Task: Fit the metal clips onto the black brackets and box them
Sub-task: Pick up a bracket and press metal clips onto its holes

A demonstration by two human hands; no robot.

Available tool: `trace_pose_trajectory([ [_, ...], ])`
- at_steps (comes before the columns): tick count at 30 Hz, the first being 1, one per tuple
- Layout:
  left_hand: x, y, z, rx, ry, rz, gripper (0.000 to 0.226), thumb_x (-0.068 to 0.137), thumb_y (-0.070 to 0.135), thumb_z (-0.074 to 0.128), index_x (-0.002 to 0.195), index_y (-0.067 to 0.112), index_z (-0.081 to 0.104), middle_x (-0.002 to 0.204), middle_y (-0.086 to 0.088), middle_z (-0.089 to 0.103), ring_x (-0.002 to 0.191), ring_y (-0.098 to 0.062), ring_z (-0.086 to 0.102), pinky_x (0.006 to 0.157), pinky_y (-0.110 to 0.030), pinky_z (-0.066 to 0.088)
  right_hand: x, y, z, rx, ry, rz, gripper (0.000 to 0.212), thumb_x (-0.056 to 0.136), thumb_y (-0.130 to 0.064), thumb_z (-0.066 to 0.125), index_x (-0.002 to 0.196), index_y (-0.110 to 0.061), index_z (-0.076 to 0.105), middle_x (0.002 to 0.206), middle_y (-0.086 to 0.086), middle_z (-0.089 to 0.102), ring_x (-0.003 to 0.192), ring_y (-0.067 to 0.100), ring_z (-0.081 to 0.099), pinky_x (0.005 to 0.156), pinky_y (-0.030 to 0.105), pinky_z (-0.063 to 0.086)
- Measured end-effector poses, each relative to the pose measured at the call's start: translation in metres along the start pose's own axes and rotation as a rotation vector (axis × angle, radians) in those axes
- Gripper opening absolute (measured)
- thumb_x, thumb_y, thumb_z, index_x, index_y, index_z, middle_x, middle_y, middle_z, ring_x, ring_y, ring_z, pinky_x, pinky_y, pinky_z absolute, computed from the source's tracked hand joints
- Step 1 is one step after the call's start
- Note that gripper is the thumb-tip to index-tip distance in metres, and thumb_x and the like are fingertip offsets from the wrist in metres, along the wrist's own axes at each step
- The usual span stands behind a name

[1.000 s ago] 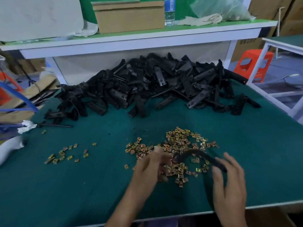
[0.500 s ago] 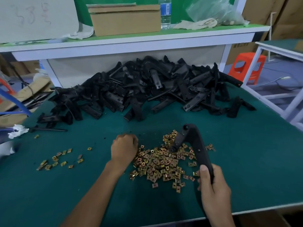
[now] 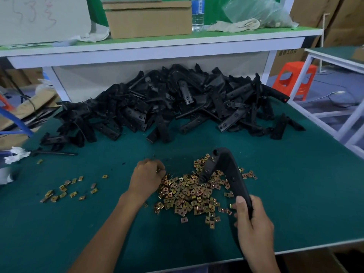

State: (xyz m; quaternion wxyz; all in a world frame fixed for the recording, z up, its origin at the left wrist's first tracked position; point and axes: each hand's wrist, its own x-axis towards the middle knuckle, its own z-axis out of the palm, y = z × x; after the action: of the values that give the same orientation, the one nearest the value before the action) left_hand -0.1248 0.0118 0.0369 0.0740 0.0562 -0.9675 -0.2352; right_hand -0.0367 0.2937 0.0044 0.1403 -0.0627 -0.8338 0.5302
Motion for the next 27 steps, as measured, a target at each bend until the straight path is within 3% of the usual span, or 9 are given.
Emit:
trace_pose_trajectory([
  [5,0.001,-0.003,-0.001,0.026,-0.023,-0.075,0.037,0.092,0.036,0.071,0.122,0.015,0.063,0.113,-0.006,0.065,0.110,-0.027,0.060,0.095,-0.042,0.050,-0.001,-0.001,0.000,-0.014,0.016,-0.012,0.020,0.093,-0.062,0.041,0.095,-0.045,0.053,0.079,-0.012,0.065,0.063,0.010,0.063,0.061,0.040,0.053],
  [9,0.005,-0.005,-0.001,-0.088,-0.064,-0.179,0.016,0.092,0.031,0.071,0.100,0.017,0.070,0.101,0.001,0.067,0.103,-0.021,0.063,0.084,-0.029,0.048,-0.001,0.000,0.000,-0.015,0.016,-0.016,0.023,0.093,-0.062,0.041,0.095,-0.042,0.053,0.080,-0.014,0.065,0.063,0.008,0.063,0.060,0.039,0.052],
  [15,0.001,0.000,-0.001,-0.179,0.049,-0.150,0.008,0.095,0.024,0.068,0.097,0.017,0.065,0.085,0.008,0.063,0.087,-0.016,0.062,0.062,-0.021,0.039,0.000,0.000,0.000,-0.002,0.008,-0.013,0.028,0.092,-0.062,0.041,0.096,-0.038,0.055,0.080,-0.015,0.066,0.064,0.009,0.063,0.061,0.040,0.053],
  [19,-0.004,0.002,-0.005,-0.302,0.039,-0.127,0.011,0.100,0.027,0.062,0.108,0.020,0.064,0.094,0.011,0.065,0.087,-0.008,0.062,0.073,-0.018,0.043,0.000,0.001,-0.001,0.003,0.001,-0.009,0.027,0.093,-0.061,0.042,0.095,-0.038,0.055,0.079,-0.013,0.066,0.065,0.010,0.064,0.063,0.043,0.054],
  [22,-0.008,0.003,-0.007,-0.387,0.010,-0.144,0.010,0.101,0.028,0.060,0.096,0.023,0.067,0.081,0.010,0.073,0.077,0.002,0.064,0.066,-0.011,0.042,-0.001,0.001,-0.001,0.001,0.000,-0.017,0.024,0.093,-0.061,0.042,0.095,-0.040,0.054,0.079,-0.011,0.066,0.065,0.011,0.063,0.063,0.044,0.054],
  [27,-0.010,0.004,-0.010,-0.565,0.005,-0.182,0.007,0.100,0.026,0.061,0.097,0.023,0.066,0.091,0.006,0.070,0.083,-0.007,0.064,0.073,-0.024,0.048,-0.001,0.000,-0.002,-0.008,-0.003,-0.031,0.024,0.094,-0.061,0.042,0.095,-0.040,0.055,0.070,-0.002,0.064,0.065,0.016,0.064,0.062,0.047,0.054],
])
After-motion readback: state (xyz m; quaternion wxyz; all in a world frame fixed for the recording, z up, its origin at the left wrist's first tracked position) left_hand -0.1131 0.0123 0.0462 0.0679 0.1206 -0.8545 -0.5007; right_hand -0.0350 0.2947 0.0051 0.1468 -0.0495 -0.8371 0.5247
